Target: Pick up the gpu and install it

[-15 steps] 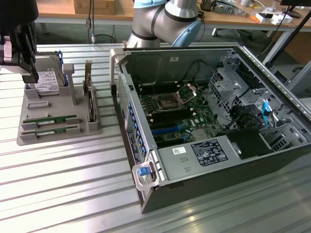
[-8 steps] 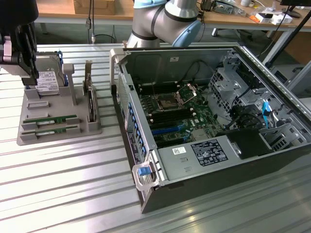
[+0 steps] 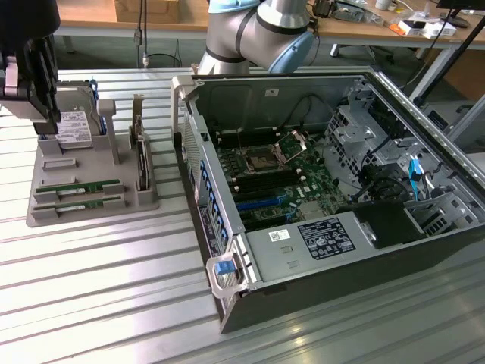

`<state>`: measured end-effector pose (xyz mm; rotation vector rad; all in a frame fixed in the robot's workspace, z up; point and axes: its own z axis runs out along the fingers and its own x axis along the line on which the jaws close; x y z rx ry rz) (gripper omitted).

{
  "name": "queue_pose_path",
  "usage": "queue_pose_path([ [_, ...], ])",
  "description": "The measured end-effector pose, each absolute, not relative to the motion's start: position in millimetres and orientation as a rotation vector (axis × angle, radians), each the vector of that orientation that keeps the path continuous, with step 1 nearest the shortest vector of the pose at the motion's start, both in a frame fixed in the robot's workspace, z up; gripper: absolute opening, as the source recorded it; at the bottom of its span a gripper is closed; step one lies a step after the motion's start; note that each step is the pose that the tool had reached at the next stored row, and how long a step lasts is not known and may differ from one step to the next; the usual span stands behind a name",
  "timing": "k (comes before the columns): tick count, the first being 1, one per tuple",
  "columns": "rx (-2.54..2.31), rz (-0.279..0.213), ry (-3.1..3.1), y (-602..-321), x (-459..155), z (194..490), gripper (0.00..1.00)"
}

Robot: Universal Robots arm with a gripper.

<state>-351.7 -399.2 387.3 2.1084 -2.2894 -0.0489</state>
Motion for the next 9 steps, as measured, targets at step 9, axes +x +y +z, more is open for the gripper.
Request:
queue_pose_path([
  [9, 2.109, -0.051, -2.290, -399.2, -351.8, 374.7, 0.30],
])
